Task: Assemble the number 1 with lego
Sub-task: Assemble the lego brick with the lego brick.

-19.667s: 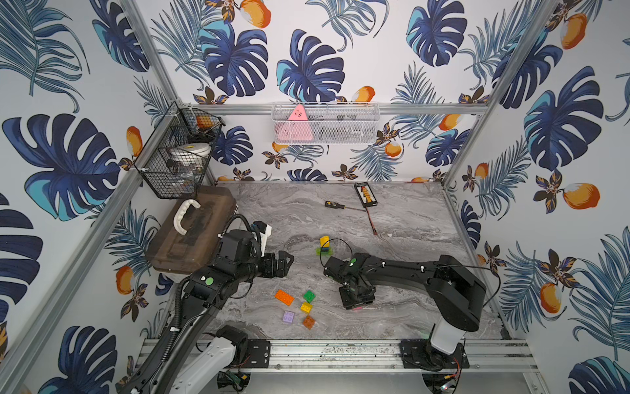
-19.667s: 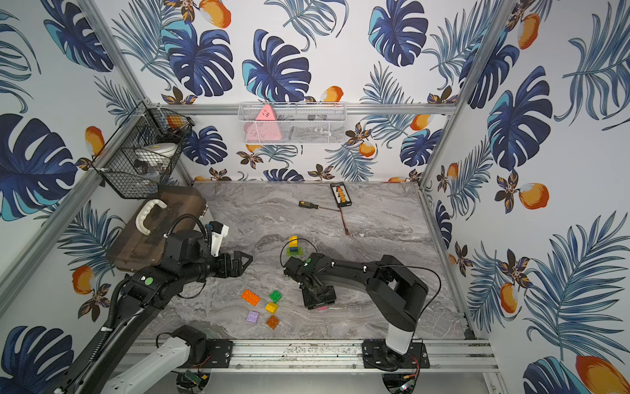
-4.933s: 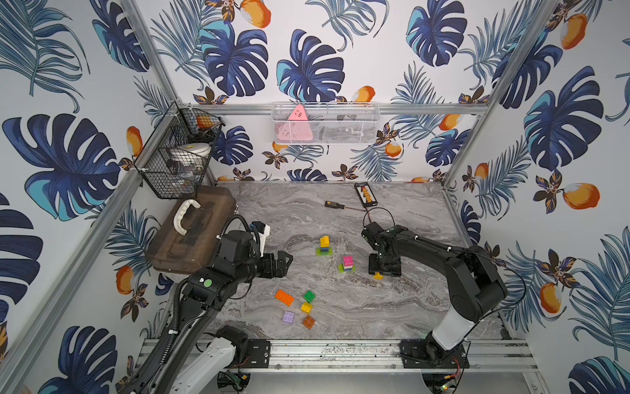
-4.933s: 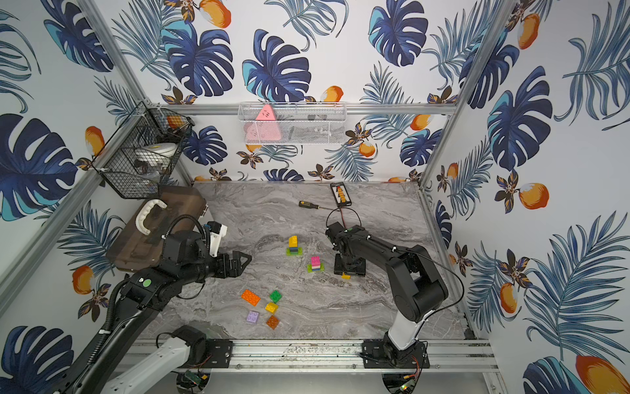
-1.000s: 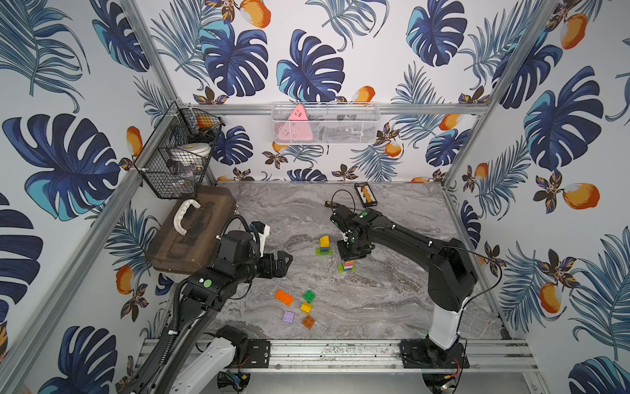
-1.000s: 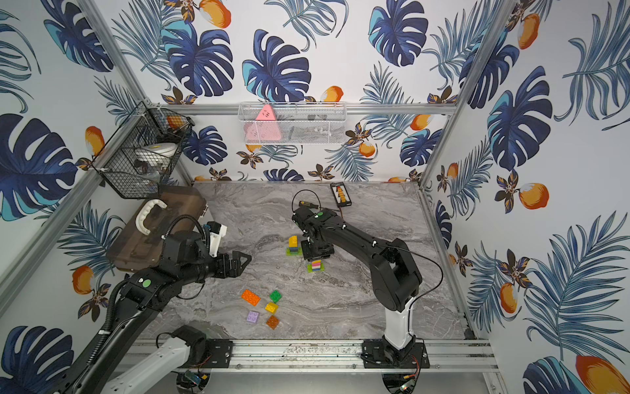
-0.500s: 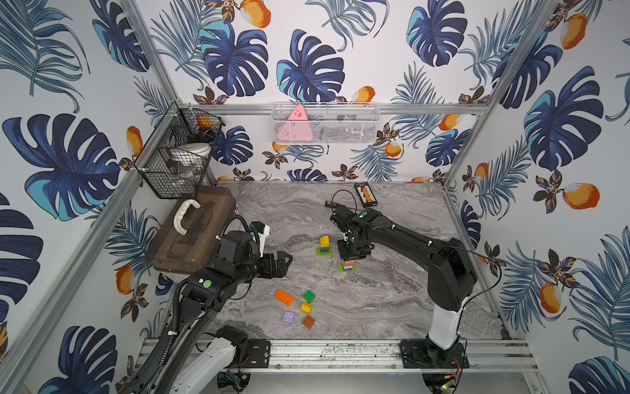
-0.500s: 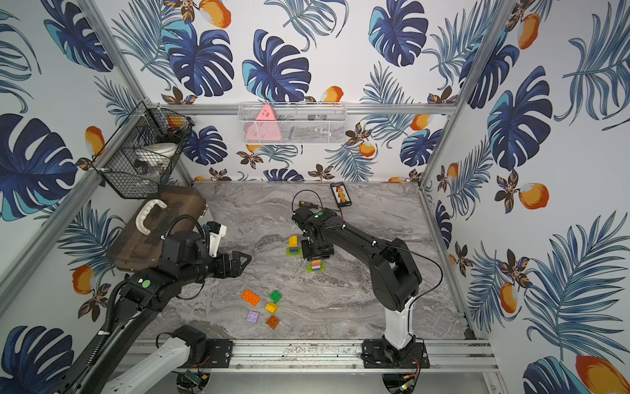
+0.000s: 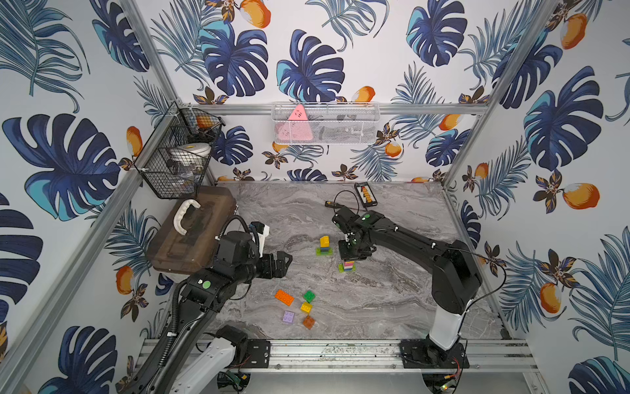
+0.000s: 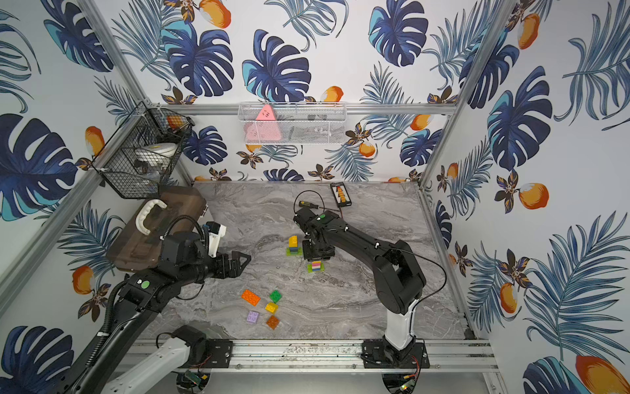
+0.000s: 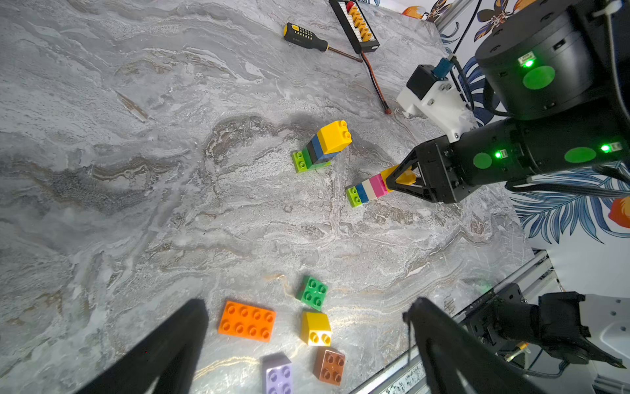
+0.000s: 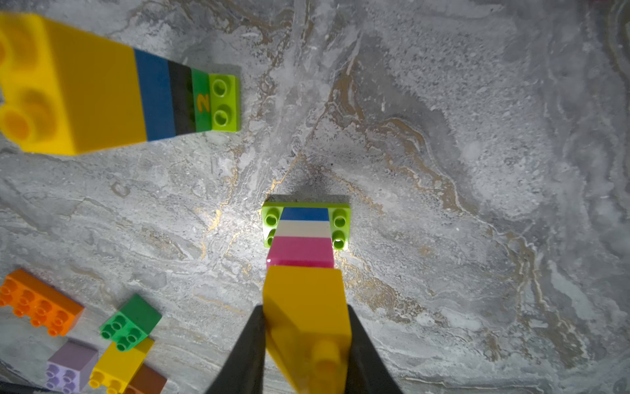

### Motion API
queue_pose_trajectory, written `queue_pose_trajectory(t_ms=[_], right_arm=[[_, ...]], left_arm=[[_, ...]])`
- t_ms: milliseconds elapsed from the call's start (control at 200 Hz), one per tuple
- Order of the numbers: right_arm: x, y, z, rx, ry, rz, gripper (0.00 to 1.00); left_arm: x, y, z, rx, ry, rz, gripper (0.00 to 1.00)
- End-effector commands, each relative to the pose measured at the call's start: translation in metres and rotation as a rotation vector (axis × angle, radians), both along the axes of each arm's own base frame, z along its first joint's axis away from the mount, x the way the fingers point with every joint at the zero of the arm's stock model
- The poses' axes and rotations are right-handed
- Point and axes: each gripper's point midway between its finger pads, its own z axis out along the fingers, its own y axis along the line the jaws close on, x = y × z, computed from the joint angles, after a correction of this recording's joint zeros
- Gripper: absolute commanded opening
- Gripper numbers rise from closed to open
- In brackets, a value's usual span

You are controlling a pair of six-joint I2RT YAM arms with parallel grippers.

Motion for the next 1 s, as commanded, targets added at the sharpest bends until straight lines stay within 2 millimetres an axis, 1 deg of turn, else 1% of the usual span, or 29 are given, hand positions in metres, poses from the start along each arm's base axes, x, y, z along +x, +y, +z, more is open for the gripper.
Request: queue_pose_trajectory(t_ms=[0, 190, 290, 530, 696, 886, 996], right_arm=[[0.004, -0.004, -0.006, -0.031, -0.014, 0.012, 0.09], [0.004, -0.004, -0.008, -0.038, -0.004, 0.021, 0.09], [0.004, -0.003, -0.005, -0.035, -0.005, 0.011, 0.09], [-0.001, -0.002, -0.002, -0.038, 0.008, 0.003, 0.09], [-0.005, 0.000, -0.003, -0.030, 0.017, 0.036, 0.09], [-0.008, -0.005, -0.005, -0.061, 0.029, 0.068, 0.09], [-0.004, -0.008, -0.007, -0.083, 0.018, 0.068, 0.08]], left_arm=[[0.003, 0.000, 0.004, -0.001, -0.017, 0.004, 0.99], [0.002, 0.001, 0.005, -0.003, -0.021, 0.007, 0.99], [0.003, 0.000, 0.004, -0.002, -0.017, 0.007, 0.99], [0.002, 0.001, 0.005, 0.000, -0.022, 0.009, 0.99], [0.002, 0.001, 0.006, -0.003, -0.022, 0.007, 0.99], [0.002, 0.001, 0.006, -0.003, -0.027, 0.008, 0.99], [0.002, 0.001, 0.007, -0.004, -0.027, 0.008, 0.99]])
